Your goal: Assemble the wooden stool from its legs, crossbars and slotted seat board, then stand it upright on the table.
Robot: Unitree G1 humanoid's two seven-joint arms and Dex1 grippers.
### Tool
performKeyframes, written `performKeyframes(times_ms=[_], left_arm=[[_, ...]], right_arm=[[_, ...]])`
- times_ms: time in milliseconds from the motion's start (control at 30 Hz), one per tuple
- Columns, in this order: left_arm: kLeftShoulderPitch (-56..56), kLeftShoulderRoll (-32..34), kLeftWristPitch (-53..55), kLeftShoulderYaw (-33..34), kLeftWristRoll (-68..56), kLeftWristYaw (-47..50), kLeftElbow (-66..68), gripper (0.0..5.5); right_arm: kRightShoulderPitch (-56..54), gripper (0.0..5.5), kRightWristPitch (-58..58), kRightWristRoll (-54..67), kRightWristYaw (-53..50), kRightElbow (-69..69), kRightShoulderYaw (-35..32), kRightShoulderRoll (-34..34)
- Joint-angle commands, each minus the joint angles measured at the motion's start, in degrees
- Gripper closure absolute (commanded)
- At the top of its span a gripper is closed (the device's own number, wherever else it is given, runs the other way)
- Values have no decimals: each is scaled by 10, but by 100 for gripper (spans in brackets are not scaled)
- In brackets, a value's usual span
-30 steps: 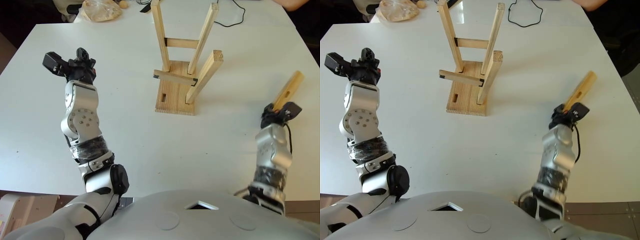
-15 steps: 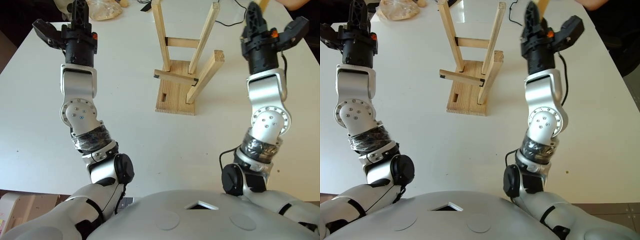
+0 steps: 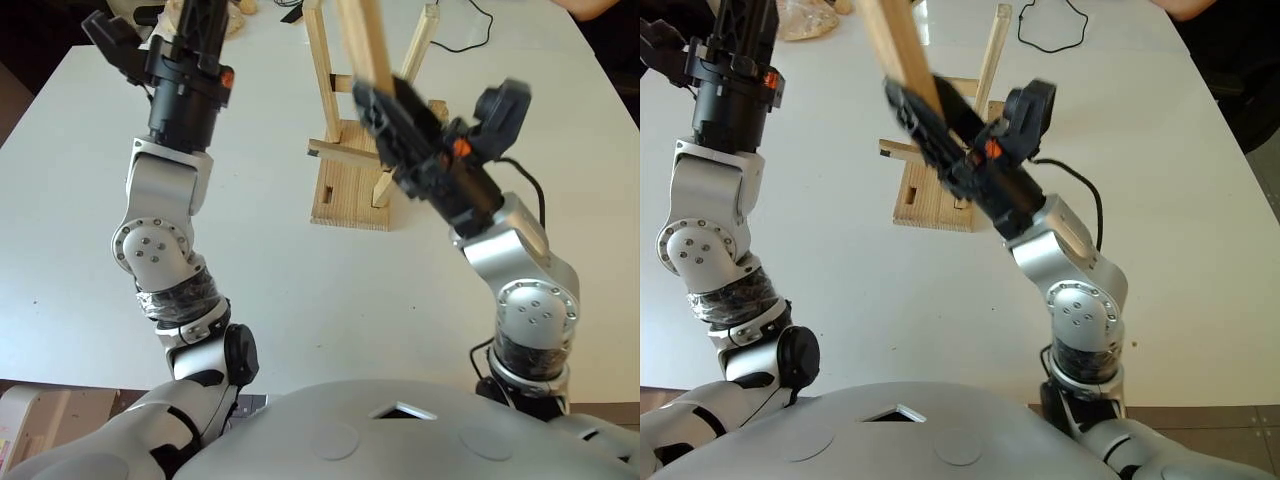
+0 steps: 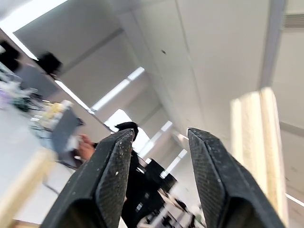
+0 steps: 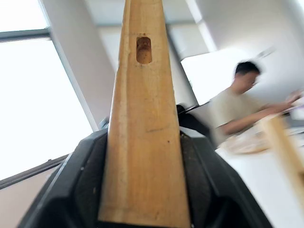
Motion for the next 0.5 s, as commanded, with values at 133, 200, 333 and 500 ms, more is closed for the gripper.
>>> performKeyframes(times_ms=[133,200,333,500], left_arm=[[26,85,59,6,-228,-14,1,297],[35,110,81,-11,-285,-7,5,266],[52,122,116,-53,-315,-15,0,228],[44,147,133,-78,-315,-30,5,228]], right_arm=[[-19,344,53,186,72,58,-99,-109],[-22,344,66,232,73,66,-106,-125],[-6,344,90,268,78,63,-88,-146],[17,344,111,253,102,61,-69,-172]])
